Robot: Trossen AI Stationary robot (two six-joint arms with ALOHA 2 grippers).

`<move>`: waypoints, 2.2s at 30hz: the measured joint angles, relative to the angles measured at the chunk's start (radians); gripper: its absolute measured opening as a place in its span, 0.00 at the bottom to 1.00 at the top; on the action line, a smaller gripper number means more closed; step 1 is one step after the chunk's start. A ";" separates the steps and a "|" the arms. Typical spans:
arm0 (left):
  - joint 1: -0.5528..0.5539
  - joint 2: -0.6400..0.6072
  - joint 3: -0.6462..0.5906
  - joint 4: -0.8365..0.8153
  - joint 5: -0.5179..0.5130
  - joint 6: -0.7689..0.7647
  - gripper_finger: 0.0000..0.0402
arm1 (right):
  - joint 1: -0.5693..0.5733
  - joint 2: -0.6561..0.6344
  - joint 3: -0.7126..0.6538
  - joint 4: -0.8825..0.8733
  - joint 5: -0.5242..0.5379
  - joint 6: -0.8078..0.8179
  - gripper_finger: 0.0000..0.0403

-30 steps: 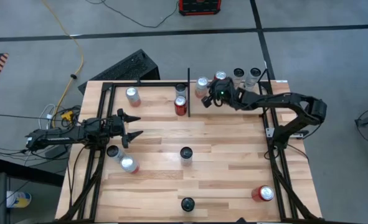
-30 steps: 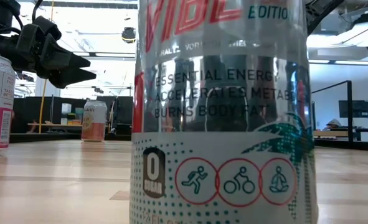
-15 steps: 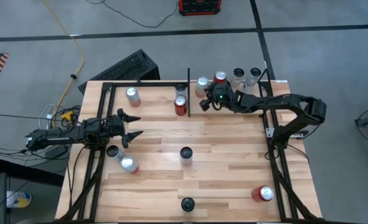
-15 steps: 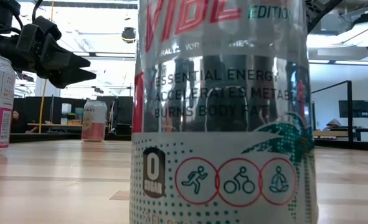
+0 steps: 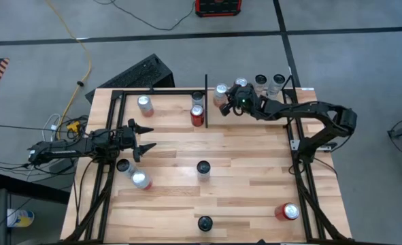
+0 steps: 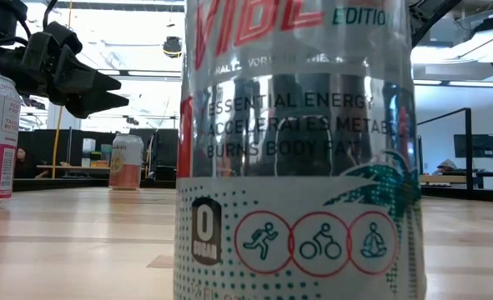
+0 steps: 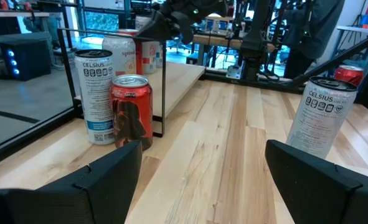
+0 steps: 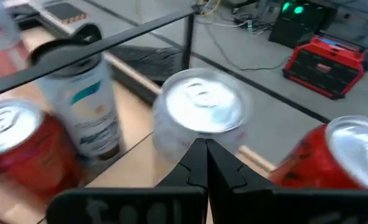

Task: Place canned beverage on shelf
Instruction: Put the white soda can on the shelf

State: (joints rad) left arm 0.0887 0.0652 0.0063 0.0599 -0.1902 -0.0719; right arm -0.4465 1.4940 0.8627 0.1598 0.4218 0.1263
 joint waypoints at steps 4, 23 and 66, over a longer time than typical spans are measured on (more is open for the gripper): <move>0.000 0.000 0.000 0.000 0.000 0.000 0.81 | -0.006 0.000 0.000 0.008 -0.002 -0.002 0.05; 0.000 0.000 0.000 0.000 0.000 0.000 0.81 | 0.044 0.000 -0.001 -0.005 0.014 0.004 0.05; 0.000 0.000 0.000 0.000 0.000 0.000 0.81 | 0.052 0.148 0.075 0.056 0.062 -0.056 0.05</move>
State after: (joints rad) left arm 0.0887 0.0654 0.0063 0.0601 -0.1902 -0.0719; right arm -0.3940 1.6421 0.9373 0.2161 0.4839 0.0702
